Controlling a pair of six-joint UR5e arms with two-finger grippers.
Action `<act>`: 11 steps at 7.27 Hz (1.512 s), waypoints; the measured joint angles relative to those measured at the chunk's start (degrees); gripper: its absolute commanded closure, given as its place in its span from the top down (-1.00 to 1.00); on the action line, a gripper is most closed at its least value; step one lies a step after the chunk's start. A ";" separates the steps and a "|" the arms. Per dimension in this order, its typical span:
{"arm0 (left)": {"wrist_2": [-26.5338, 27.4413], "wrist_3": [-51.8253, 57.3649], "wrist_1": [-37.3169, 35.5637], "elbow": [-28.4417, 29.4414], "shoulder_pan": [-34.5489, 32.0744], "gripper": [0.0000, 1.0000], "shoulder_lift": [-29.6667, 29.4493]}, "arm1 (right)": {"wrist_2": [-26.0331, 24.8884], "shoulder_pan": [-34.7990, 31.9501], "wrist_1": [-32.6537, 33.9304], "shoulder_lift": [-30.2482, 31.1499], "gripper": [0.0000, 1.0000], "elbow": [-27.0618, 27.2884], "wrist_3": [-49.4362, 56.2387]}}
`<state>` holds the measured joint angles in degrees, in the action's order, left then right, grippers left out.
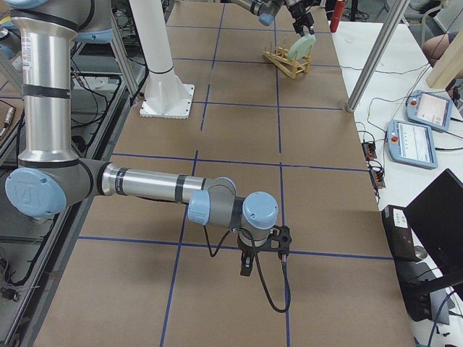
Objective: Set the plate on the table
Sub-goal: 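Reach the left gripper to the green plate in the rack and grasp its rim, then lift the plate out of the rack with the left gripper toward the robot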
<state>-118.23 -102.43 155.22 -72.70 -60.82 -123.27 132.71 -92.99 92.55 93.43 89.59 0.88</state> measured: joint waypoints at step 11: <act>0.65 -4.88 -55.80 -32.38 9.23 -1.00 -2.72 | 0.00 0.00 0.00 0.00 1.00 0.04 0.00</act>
<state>-117.58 -107.32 99.42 -105.08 -51.59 -125.98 132.71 -92.99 92.55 93.43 89.63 0.88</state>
